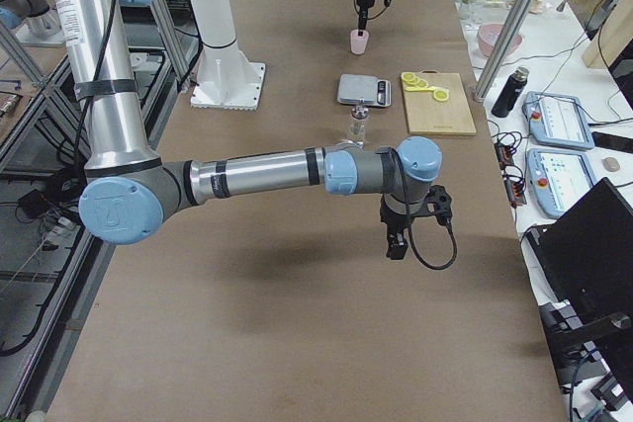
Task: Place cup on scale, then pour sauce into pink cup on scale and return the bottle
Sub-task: 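Close the left gripper on the pink cup rim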
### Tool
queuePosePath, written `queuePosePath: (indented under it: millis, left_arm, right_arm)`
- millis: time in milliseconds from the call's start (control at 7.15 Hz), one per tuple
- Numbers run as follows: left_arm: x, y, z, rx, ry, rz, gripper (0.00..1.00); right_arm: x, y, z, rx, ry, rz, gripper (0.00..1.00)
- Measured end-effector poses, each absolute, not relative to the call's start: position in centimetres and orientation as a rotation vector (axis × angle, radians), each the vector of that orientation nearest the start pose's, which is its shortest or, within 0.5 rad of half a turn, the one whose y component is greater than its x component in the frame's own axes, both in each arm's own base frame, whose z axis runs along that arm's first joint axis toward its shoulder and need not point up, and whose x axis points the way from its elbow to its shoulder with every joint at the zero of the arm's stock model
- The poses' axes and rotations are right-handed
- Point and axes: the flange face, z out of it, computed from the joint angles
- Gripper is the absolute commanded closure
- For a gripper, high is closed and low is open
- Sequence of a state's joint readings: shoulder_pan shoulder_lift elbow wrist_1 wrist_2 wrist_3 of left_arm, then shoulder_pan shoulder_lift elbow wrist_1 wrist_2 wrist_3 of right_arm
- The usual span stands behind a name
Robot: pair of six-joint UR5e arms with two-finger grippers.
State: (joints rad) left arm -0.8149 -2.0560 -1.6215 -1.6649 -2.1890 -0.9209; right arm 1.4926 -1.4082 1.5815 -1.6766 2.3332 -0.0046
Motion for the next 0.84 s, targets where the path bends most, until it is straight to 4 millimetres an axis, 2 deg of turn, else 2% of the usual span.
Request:
queuePosePath:
  millis: [140, 280, 840]
  left_arm:
    - [40.07, -53.42, 34.52, -0.036, 0.851, 0.043, 0.53]
    - [40.13, -53.39, 34.59, -0.036, 0.851, 0.046, 0.61]
    - [40.54, -53.15, 34.77, -0.041, 0.849, 0.05, 0.82]
  right_arm:
    - [2.06, -56.28, 57.94, 0.036, -0.764, -0.104, 0.0]
    - [2.06, -56.28, 57.94, 0.036, -0.764, -0.104, 0.0]
    - [2.06, -56.29, 57.48, 0.045, -0.764, -0.108, 0.0]
